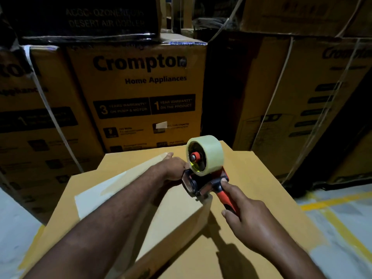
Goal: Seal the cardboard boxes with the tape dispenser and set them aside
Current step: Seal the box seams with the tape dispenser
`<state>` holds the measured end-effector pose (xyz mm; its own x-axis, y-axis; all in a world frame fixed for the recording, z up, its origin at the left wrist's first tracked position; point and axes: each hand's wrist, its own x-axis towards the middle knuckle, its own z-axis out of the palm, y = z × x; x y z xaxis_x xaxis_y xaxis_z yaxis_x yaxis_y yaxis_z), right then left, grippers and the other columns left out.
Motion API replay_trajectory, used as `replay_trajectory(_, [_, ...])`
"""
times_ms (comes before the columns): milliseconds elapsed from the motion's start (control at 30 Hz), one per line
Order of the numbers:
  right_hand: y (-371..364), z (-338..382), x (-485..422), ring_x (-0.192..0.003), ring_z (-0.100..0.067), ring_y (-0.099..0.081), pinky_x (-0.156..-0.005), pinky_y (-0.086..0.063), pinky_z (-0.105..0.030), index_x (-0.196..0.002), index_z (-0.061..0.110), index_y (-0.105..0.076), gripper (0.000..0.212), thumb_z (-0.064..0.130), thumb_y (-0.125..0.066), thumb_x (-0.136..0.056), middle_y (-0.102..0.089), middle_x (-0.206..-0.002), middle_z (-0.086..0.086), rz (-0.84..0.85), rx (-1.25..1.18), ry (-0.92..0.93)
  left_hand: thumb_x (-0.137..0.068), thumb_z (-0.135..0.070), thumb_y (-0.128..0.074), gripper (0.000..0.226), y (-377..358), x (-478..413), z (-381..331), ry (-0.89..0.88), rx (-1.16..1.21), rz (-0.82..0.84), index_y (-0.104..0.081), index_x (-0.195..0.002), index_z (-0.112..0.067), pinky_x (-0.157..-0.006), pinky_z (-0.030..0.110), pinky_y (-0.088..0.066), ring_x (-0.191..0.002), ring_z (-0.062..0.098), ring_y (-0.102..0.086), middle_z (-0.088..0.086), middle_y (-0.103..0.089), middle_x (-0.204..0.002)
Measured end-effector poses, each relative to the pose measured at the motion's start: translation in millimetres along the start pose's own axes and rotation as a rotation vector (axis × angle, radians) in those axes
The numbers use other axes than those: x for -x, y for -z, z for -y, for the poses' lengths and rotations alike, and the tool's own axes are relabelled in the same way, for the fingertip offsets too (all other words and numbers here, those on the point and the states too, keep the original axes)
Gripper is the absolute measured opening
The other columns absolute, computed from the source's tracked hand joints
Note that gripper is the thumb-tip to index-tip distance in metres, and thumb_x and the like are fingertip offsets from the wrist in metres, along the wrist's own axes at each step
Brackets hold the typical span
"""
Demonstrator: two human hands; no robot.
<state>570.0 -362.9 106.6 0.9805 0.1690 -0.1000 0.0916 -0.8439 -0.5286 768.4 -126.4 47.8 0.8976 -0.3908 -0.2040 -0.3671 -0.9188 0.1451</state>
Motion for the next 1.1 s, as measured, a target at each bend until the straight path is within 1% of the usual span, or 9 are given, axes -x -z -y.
replay_trajectory(100, [-2.7,-8.9,1.7,-0.091,-0.011,-0.059,-0.063,-0.039,-0.01,-0.149,0.058,-0.01,0.069,0.042,-0.055,-0.099,-0.06,-0.128,0.001,-0.01,-0.033,-0.007,-0.104,-0.035,-0.045,0.025,4.2,3.7,-8.7,0.025,0.014,-0.01,-0.069,-0.096,-0.037,-0.124,0.053,0.002,-0.136,0.013,-0.045,-0.007,-0.068,-0.126])
replay_trajectory(267, [6.3,-37.2,32.7,-0.084,-0.003,-0.061,-0.063,-0.043,-0.01,-0.143,0.067,-0.01,0.069,0.045,-0.057,-0.097,-0.061,-0.113,0.01,-0.008,-0.066,-0.05,-0.105,-0.055,-0.029,0.052,-1.0,3.6,-1.3,0.035,0.036,-0.047,-0.072,-0.096,-0.027,-0.124,0.055,0.004,-0.136,0.014,-0.046,-0.008,-0.067,-0.13])
replay_trajectory(400, [-1.6,-51.9,56.1,-0.079,0.001,-0.06,-0.069,-0.045,-0.008,-0.143,0.066,-0.011,0.068,0.046,-0.056,-0.097,-0.063,-0.104,0.017,-0.016,-0.104,-0.082,-0.106,-0.053,-0.029,0.05,-0.1,5.8,-6.3,0.03,0.031,-0.052,-0.071,-0.096,-0.027,-0.123,0.057,0.005,-0.133,0.015,-0.049,-0.006,-0.068,-0.13])
replay_trajectory(500, [-3.6,-48.5,59.9,-0.077,0.006,-0.054,-0.074,-0.042,-0.007,-0.142,0.065,-0.007,0.068,0.045,-0.054,-0.098,-0.053,-0.092,0.028,-0.039,-0.089,-0.056,-0.105,-0.043,-0.034,0.044,3.0,7.0,-25.1,0.038,0.027,-0.11,-0.069,-0.086,-0.025,-0.12,0.066,0.004,-0.119,0.019,-0.056,-0.002,-0.071,-0.113])
replay_trajectory(633, [-9.9,-46.3,64.5,-0.086,0.005,-0.055,-0.069,-0.042,-0.008,-0.141,0.069,0.001,0.071,0.048,-0.051,-0.099,-0.055,-0.101,0.023,-0.059,-0.068,-0.041,-0.108,-0.036,-0.039,0.037,-8.6,23.2,-57.8,-0.095,0.117,-0.086,-0.072,-0.102,-0.02,-0.122,0.057,0.005,-0.112,0.017,-0.062,0.001,-0.072,-0.114])
replay_trajectory(767, [-17.4,-49.5,67.3,-0.078,0.011,-0.05,-0.064,-0.04,-0.004,-0.145,0.064,-0.001,0.072,0.046,-0.053,-0.099,-0.051,-0.103,0.023,-0.079,-0.051,-0.032,-0.108,-0.029,-0.033,0.04,-14.9,31.2,-66.4,-0.136,0.028,-0.002,-0.058,-0.076,-0.032,-0.122,0.054,0.004,-0.118,0.011,-0.056,-0.005,-0.07,-0.106])
replay_trajectory(900, [-25.8,-58.7,68.7,-0.078,0.02,-0.051,-0.069,-0.039,-0.001,-0.14,0.067,-0.003,0.072,0.042,-0.056,-0.098,-0.048,-0.109,0.025,-0.103,-0.094,0.034,-0.101,-0.055,-0.034,0.045,-5.2,31.8,-65.6,-0.135,0.126,0.06,-0.058,-0.064,-0.044,-0.122,0.053,0.009,-0.116,0.002,-0.053,-0.024,-0.062,-0.088])
replay_trajectory(1033, [-34.5,-79.4,69.5,-0.083,0.023,-0.051,-0.073,-0.042,-0.004,-0.139,0.068,-0.01,0.071,0.039,-0.059,-0.097,-0.056,-0.112,0.018,-0.137,-0.165,0.079,-0.091,-0.069,-0.025,0.056,-7.9,35.0,-66.8,-0.134,0.168,0.104,-0.074,-0.099,-0.044,-0.119,0.058,0.014,-0.129,0.002,-0.051,-0.018,-0.071,-0.118])
replay_trajectory(1100, [-34.8,-93.3,71.8,-0.084,0.02,-0.053,-0.074,-0.043,-0.007,-0.141,0.07,-0.009,0.073,0.04,-0.059,-0.096,-0.06,-0.112,0.014,-0.122,-0.177,0.089,-0.1,-0.064,-0.035,0.048,-4.3,36.6,-75.1,-0.116,0.17,0.105,-0.074,-0.083,-0.041,-0.118,0.059,0.014,-0.126,0.004,-0.053,-0.015,-0.073,-0.115])
